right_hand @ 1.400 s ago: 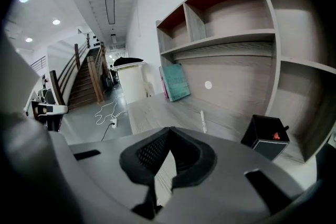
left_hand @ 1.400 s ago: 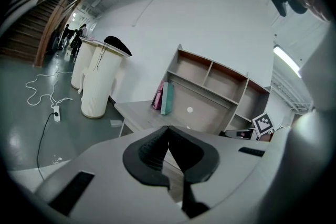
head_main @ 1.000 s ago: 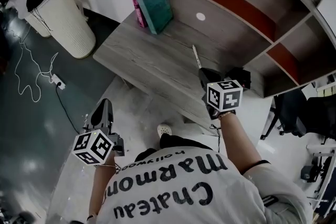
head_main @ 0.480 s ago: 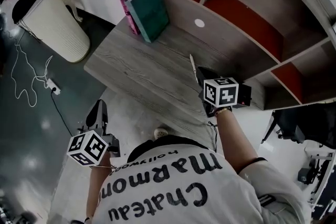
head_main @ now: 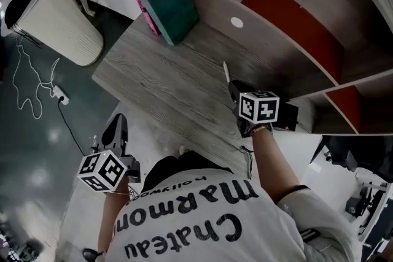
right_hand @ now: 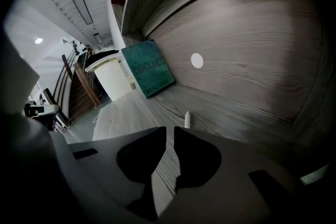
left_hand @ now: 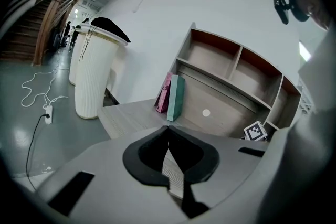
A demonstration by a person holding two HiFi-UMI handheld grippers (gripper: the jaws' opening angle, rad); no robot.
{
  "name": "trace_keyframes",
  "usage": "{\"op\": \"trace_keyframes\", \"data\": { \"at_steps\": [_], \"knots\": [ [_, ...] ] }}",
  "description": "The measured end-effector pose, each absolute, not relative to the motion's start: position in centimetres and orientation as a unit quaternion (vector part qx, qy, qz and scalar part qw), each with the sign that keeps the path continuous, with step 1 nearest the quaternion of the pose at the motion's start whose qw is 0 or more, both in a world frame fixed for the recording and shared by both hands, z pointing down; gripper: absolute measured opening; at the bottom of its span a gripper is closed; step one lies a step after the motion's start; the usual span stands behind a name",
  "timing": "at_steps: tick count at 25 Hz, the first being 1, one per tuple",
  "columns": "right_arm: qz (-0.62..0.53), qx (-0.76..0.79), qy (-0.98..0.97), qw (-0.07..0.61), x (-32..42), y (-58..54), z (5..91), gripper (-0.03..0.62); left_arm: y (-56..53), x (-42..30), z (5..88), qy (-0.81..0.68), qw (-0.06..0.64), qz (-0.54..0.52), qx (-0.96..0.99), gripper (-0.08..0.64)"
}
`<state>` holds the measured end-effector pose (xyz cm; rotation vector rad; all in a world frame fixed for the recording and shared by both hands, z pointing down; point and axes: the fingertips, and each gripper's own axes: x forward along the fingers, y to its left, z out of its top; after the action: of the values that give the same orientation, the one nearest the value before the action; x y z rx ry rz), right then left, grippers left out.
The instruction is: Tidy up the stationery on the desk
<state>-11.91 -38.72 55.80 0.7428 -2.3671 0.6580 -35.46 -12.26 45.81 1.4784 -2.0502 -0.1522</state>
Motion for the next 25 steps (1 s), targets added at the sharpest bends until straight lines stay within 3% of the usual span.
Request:
{"op": "trace_keyframes", "data": {
  "at_steps": [4,9,25],
  "knots": [
    [0.252,0.277,-0.878,0.297,-11.5,-38.7,57.2,0.078,-11.6,-35.8,46.1,-0.778,0.309,-0.065,0.543,0.015],
    [0.251,0.282,-0.867,0.327,-10.7,-39.0,59.2,0.159,-11.3,-36.0,45.7,-0.785,0.302,-0.064,0.536,0.015],
    [0.221,0.288,-0.839,0.406,-9.0,-37.8,62.4,0.179,-11.9,-35.8,45.7,-0.78,0.306,-0.053,0.544,0.015]
  ]
}}
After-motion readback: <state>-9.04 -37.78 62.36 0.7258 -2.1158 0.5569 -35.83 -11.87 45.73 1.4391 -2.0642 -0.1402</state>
